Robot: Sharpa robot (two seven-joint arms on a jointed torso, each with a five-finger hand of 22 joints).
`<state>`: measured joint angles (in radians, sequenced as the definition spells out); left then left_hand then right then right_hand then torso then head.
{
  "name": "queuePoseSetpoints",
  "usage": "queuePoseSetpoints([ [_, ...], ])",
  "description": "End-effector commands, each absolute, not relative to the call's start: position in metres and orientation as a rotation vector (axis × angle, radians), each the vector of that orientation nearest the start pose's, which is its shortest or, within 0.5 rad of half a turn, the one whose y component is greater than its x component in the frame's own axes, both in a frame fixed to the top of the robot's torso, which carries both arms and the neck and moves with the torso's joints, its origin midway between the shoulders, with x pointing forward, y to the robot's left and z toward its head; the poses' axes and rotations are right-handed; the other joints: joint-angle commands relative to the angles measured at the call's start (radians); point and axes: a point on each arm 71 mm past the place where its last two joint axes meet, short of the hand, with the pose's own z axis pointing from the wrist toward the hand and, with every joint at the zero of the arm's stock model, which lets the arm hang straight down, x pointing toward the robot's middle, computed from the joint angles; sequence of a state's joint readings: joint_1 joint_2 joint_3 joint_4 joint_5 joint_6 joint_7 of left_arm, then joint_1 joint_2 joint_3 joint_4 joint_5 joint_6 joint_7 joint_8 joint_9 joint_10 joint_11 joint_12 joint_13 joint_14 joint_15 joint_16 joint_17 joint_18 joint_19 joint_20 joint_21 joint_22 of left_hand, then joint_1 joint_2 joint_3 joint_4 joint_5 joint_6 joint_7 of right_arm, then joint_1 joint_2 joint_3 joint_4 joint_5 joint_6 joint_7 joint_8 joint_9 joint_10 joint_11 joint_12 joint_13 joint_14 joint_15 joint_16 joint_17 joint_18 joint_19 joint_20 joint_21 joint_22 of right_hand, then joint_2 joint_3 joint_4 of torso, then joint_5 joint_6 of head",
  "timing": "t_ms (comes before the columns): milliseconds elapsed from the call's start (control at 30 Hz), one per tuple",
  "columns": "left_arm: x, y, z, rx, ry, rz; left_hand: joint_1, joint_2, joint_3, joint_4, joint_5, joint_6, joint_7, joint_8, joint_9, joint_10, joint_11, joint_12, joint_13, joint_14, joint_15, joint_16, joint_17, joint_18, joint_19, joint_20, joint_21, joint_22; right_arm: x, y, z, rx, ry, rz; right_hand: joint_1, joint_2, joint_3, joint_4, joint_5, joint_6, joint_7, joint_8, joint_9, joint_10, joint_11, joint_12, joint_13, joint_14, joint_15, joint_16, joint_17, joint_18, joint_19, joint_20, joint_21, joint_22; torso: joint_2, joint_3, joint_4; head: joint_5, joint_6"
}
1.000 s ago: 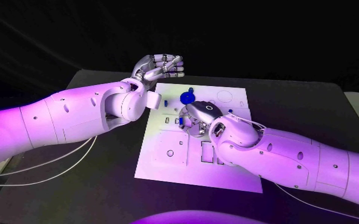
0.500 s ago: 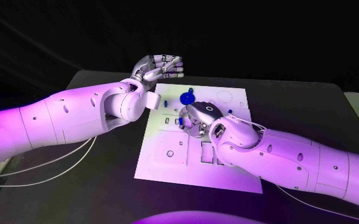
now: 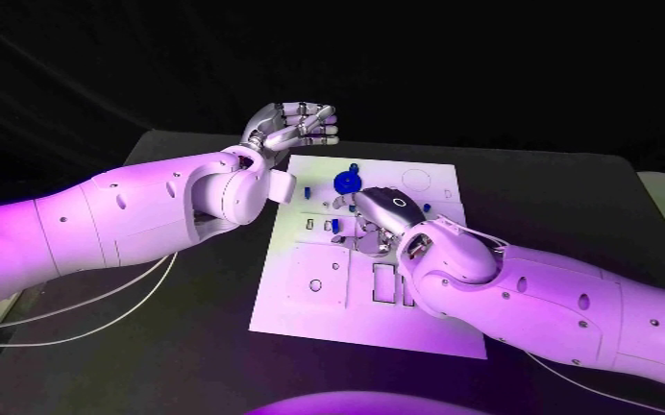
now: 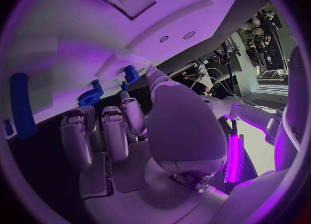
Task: Assemble the parts on the task board
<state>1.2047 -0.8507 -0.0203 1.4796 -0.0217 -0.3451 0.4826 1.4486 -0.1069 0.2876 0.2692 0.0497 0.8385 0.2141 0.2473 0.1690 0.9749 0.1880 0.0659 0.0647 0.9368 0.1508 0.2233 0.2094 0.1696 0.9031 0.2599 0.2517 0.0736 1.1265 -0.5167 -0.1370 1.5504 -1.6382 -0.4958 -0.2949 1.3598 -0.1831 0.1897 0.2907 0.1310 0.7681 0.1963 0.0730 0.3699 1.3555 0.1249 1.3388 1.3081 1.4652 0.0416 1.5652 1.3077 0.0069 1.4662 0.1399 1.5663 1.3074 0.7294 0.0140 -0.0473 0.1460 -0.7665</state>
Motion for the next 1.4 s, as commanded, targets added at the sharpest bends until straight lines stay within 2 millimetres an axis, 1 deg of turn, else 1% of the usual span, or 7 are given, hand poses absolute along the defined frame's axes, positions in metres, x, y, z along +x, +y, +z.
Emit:
queuePoseSetpoints([
  [33, 0.502, 0.230, -0.166, -1.021, 1.325, -1.529, -0.008, -0.004, 0.005, 0.001, 0.002, 0.013, 0.016, -0.001, 0.002, 0.011, -0.002, 0.002, 0.001, 0.015, -0.003, 0.009, 0.004, 0.016, 0.013, -0.002, 0.007, 0.002, 0.421, -0.046, -0.210, -0.250, 1.474, 0.896, 0.024, 0.014, -0.004, -0.002, 0.009, 0.020, 0.010, 0.003, 0.005, 0.001, -0.005, 0.008, 0.052, 0.106, 0.002, 0.006, 0.263, -0.007, 0.105, 0.007, 0.005, 0.263, -0.002, -0.0004, -0.0019, 0.001, 0.004],
  [467, 0.500, 0.240, -0.178, -0.808, 1.647, -1.370, -0.052, -0.028, 0.052, 0.017, 0.002, 0.144, -0.054, 0.044, 0.039, 0.315, -0.104, 0.066, 0.018, 0.379, -0.130, 0.231, 0.184, 0.014, 0.287, -0.137, 0.190, 0.078, 0.440, -0.129, -0.159, 0.047, 1.498, 1.002, 0.055, 0.049, 0.062, -0.010, 0.057, 0.118, -0.018, 0.067, 0.018, 0.005, -0.031, 0.012, 0.049, 0.106, -0.021, 0.006, 0.263, -0.007, 0.105, -0.014, 0.005, 0.263, -0.030, -0.0018, -0.0111, 0.001, 0.004],
  [633, 0.496, 0.242, -0.182, -0.693, 1.814, -1.200, -0.096, -0.050, 0.076, 0.014, 0.005, 0.110, -0.055, 0.018, 0.054, 0.332, -0.107, 0.059, 0.038, 0.471, -0.147, 0.502, 0.431, 0.008, 0.356, -0.168, 0.332, 0.159, 0.450, -0.161, -0.153, 0.135, 1.521, 0.962, 0.045, 0.042, 0.066, -0.008, 0.057, 0.132, -0.024, 0.082, 0.023, 0.015, -0.036, 0.021, 0.057, 0.106, -0.026, 0.006, 0.263, -0.007, 0.105, -0.019, 0.005, 0.263, -0.043, 0.0000, -0.0169, 0.003, -0.004],
  [700, 0.494, 0.243, -0.183, -0.639, 1.913, -1.099, -0.164, -0.039, 0.063, 0.006, 0.011, 0.104, -0.072, 0.067, 0.098, 0.334, -0.125, 0.158, 0.124, 0.502, -0.162, 0.886, 0.809, 0.008, 0.347, -0.182, 0.467, 0.247, 0.453, -0.173, -0.152, 0.161, 1.527, 0.943, 0.040, 0.039, 0.066, -0.007, 0.056, 0.135, -0.025, 0.087, 0.025, 0.018, -0.037, 0.025, 0.060, 0.106, -0.027, 0.006, 0.263, -0.007, 0.105, -0.020, 0.005, 0.263, -0.049, 0.0015, -0.0198, 0.006, -0.008],
  [900, 0.491, 0.239, -0.187, -0.486, 2.144, -0.834, -0.274, -0.029, 0.003, 0.020, 0.002, 0.067, -0.102, 0.192, 0.220, 0.285, -0.148, 0.456, 0.382, 0.567, -0.187, 1.162, 1.108, -0.020, 0.345, -0.201, 0.803, 0.594, 0.458, -0.186, -0.153, 0.190, 1.550, 0.909, 0.028, 0.026, 0.062, -0.006, 0.056, 0.134, -0.028, 0.094, 0.028, 0.020, -0.040, 0.027, 0.061, 0.104, -0.030, 0.003, 0.257, -0.007, 0.105, -0.023, 0.005, 0.263, -0.059, 0.0031, -0.0226, 0.011, -0.016],
  [1167, 0.497, 0.227, -0.186, -0.361, 2.252, -0.592, -0.301, 0.006, -0.067, 0.028, 0.003, 0.022, -0.127, 0.347, 0.377, 0.312, -0.174, 0.965, 0.876, 0.595, -0.202, 1.244, 1.201, -0.053, 0.391, -0.213, 1.020, 0.876, 0.462, -0.189, -0.155, 0.203, 1.566, 0.877, 0.019, 0.021, 0.060, -0.005, 0.058, 0.134, -0.029, 0.099, 0.030, 0.024, -0.041, 0.031, 0.063, 0.103, -0.031, 0.001, 0.252, -0.007, 0.105, -0.024, 0.005, 0.263, -0.065, 0.0056, -0.0238, 0.008, -0.025],
  [1400, 0.501, 0.216, -0.183, -0.267, 2.289, -0.506, -0.303, 0.034, -0.082, 0.023, 0.002, -0.004, -0.130, 0.392, 0.439, 0.281, -0.180, 0.989, 0.901, 0.590, -0.209, 1.239, 1.194, -0.060, 0.437, -0.224, 1.042, 0.915, 0.464, -0.191, -0.156, 0.210, 1.574, 0.857, 0.017, 0.021, 0.060, -0.005, 0.063, 0.134, -0.030, 0.102, 0.032, 0.025, -0.042, 0.032, 0.064, 0.102, -0.031, 0.000, 0.251, -0.007, 0.105, -0.025, 0.005, 0.263, -0.062, 0.0052, -0.0243, 0.004, -0.028],
])
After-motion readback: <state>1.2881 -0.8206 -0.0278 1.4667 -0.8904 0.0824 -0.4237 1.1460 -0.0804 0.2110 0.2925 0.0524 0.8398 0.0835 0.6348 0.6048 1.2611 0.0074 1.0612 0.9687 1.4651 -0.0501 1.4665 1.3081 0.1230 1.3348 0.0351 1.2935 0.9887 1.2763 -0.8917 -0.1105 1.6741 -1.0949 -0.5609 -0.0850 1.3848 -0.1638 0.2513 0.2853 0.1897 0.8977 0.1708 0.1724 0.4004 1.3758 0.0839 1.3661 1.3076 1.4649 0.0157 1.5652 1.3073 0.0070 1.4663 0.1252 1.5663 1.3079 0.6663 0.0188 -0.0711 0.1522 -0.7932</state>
